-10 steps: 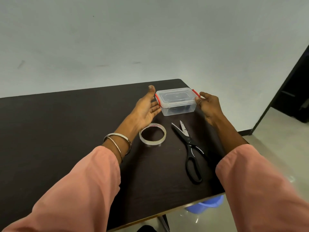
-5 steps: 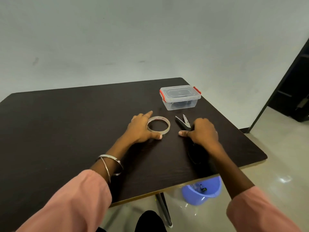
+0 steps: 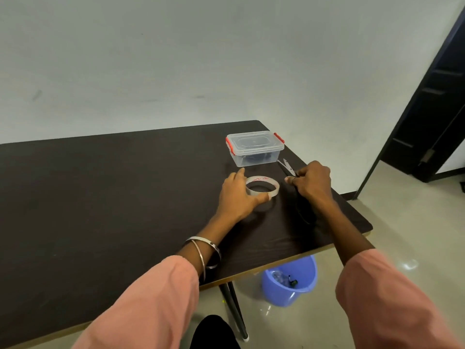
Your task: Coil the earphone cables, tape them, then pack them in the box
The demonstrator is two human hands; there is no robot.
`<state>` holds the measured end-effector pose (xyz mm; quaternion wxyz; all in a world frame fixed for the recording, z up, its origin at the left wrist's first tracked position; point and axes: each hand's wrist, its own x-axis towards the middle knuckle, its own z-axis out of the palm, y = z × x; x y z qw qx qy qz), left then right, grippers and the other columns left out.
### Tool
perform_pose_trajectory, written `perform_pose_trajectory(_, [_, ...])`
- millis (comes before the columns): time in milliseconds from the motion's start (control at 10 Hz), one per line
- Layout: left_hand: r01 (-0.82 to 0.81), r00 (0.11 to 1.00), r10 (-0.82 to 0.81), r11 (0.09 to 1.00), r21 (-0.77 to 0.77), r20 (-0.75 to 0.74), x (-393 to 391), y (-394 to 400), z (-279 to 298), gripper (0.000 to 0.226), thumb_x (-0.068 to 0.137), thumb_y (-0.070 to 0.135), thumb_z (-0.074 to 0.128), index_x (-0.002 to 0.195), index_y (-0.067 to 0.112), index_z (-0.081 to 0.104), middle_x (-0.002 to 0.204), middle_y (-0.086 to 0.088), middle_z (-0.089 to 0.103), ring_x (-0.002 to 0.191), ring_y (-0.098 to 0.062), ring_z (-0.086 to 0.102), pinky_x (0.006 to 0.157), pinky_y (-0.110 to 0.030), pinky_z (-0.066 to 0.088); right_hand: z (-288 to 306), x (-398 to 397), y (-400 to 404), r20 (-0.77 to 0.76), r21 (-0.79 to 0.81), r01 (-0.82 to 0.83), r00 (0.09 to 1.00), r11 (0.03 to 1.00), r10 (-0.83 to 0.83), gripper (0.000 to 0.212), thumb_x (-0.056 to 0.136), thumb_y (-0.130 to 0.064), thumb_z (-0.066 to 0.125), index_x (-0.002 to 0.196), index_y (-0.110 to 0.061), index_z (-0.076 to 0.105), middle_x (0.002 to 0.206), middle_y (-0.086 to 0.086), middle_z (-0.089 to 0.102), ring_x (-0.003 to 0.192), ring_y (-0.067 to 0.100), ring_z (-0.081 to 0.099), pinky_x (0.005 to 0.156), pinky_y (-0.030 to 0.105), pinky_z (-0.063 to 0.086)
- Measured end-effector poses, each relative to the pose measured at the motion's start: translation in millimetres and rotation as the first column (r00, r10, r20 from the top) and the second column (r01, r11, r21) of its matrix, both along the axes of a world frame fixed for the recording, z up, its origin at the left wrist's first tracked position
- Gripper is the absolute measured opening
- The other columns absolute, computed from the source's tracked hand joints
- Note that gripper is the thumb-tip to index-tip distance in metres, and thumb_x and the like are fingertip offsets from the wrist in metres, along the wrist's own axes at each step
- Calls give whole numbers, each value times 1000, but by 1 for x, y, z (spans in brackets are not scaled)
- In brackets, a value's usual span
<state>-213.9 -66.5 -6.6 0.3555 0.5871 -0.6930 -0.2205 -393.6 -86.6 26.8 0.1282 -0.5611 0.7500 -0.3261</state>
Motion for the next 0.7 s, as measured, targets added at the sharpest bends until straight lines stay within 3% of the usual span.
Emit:
perform_pose_trajectory(200, [8,994,-6,1000,-17,108,-34,3,-8,103,70,55,75,149,9,26,144,-10,44,132,-27,39,109,-40,37,-1,-21,-1,-12,93,-28,1000,995,29,36,77,-25,78,101,1,71,94,18,69,76,25,59,76,37,52])
perform_pose_trajectory(400, [20,962,-10,999,-31,274,-34,4,-8,100,73,58,72,149,12,27,143,-12,42,132,-29,38,108,-41,35,-9,-28,3,-12,148,-53,998,988,55,41,77,-30,77,101,3,71,96,22,70,86,32,64,83,45,53])
perform_pose_trajectory(500, [64,954,-68,998,24,291,-29,7,-2,103,71,60,73,150,14,25,144,-12,39,134,-29,37,108,-42,35,-5,-29,3,-37,206,-60,997,977,69,45,78,-34,75,102,3,69,96,21,68,84,31,62,80,43,53])
perform_pose_trajectory(600, [158,968,-169,985,72,188,-10,4,10,101,71,55,75,150,16,25,143,-12,35,134,-30,37,110,-43,35,3,-24,-3,-194,262,4,980,965,49,43,83,-38,71,104,-2,60,105,18,61,95,31,58,79,39,47])
perform_pose_trajectory(700, [178,971,-179,984,26,156,21,-13,28,85,78,46,73,147,16,33,142,-12,39,128,-29,44,106,-41,40,28,-2,-16,-277,106,-13,960,994,42,35,86,-33,66,106,-5,57,116,18,56,107,37,54,91,45,47])
